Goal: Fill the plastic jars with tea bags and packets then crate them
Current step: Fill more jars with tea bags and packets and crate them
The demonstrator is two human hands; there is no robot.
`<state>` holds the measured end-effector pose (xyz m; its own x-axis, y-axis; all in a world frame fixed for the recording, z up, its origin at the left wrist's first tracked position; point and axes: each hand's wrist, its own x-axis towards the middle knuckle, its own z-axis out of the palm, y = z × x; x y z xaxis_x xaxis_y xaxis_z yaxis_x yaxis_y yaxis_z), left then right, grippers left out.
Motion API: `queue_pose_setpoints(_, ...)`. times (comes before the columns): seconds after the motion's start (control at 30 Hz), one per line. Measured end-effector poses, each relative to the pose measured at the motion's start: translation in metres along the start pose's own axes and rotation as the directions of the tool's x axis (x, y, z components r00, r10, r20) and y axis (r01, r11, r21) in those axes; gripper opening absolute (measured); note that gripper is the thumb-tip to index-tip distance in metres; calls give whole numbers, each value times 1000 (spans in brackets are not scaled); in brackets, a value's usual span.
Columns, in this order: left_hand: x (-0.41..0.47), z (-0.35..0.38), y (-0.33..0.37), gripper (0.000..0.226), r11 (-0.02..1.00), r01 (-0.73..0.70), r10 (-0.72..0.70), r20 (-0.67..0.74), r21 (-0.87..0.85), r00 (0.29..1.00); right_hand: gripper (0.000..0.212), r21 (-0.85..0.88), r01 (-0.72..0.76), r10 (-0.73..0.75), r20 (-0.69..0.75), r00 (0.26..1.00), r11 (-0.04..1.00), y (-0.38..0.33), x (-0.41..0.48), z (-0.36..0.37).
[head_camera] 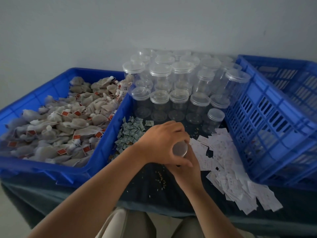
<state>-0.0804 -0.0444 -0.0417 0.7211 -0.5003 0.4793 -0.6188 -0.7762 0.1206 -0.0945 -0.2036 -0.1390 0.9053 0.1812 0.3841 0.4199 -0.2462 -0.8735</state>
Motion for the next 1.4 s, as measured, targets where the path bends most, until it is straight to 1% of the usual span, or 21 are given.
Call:
queue_pose_setpoints(0.1,-4,2,7,37,999,14,-10,-97,46,995,49,-61,23,-23,-11,1000,998,-5,-2,0)
queue_pose_setpoints(0.17,-6,9,13,29,990,97,-79,-165,102,983,43,-107,41,-44,-25,999,993,-6,-3,-1)
queue_pose_setpoints(0.27,-4,13,20,28,907,411,-398,-139,90,907,44,-183,47,-52,-22,998,982,-3,-4,-2)
queue_pose_setpoints(0.37,5,3,11,29,730,670,-682,215,135,699,57,-390,146,-186,-67,980,909,3,-6,1)
queue_pose_setpoints(0.47,14,-26,-3,80,419,907,-766,551,36,332,65,-427,249,-290,-31,957,869,3,-9,6)
queue_pose_setpoints(0.5,15,-37,-5,99,342,940,-773,572,11,274,68,-402,230,-268,-38,963,886,2,-9,6)
queue_pose_setpoints(0.53,13,-46,-7,111,348,937,-790,550,34,273,70,-373,192,-226,-50,973,908,0,-10,5)
queue_pose_setpoints(0.57,11,-53,-8,118,419,903,-807,497,98,320,71,-341,146,-176,-59,983,928,-1,-10,5)
queue_pose_setpoints(0.6,8,-59,-9,115,524,839,-787,460,144,412,72,-311,104,-129,-61,990,945,-3,-9,3)
queue_pose_setpoints(0.67,0,-66,-5,95,758,652,-560,505,-7,657,71,-264,69,-87,-55,995,962,-5,-9,2)
queue_pose_setpoints(0.7,-4,-68,-2,90,825,552,-407,552,-119,727,69,-246,76,-90,-49,995,966,-5,-9,1)
queue_pose_setpoints(0.73,-8,-68,1,86,857,481,-300,580,-185,757,68,-234,86,-98,-40,994,969,-4,-9,0)
queue_pose_setpoints(0.8,-14,-60,4,64,869,459,-293,554,-186,779,69,-233,104,-113,-26,993,967,-2,-10,1)
queue_pose_setpoints(0.87,-15,-57,4,37,767,603,-501,381,-219,777,70,-304,137,-171,-88,981,943,2,-11,3)
queue_pose_setpoints(0.93,-16,-60,-5,33,560,733,-767,94,-386,635,67,-332,93,-173,-222,960,939,4,-8,1)
queue_pose_setpoints(0.97,-17,-62,-16,27,492,736,-828,10,-466,560,63,-271,32,-112,-284,952,962,1,-6,-1)
queue_pose_setpoints(1.0,-19,-63,-27,16,441,744,-857,9,-501,515,57,-174,-16,-40,-313,949,985,-2,-4,-4)
queue_pose_setpoints(1.07,-27,-58,-39,8,381,826,-857,178,-416,484,54,-18,-80,73,-271,960,997,-7,-2,-6)
queue_pose_setpoints(1.17,-43,-14,-43,18,331,896,-813,392,-297,431,60,-44,-75,64,-206,976,996,-13,-4,-5)
queue_pose_setpoints(1.27,-59,20,-38,13,413,886,-816,347,-211,463,59,-69,-53,41,-163,986,996,-12,-5,-3)
queue_pose_setpoints(1.4,-71,26,-39,24,618,782,-780,64,-79,622,54,-96,-71,58,-137,989,993,-7,-7,-3)
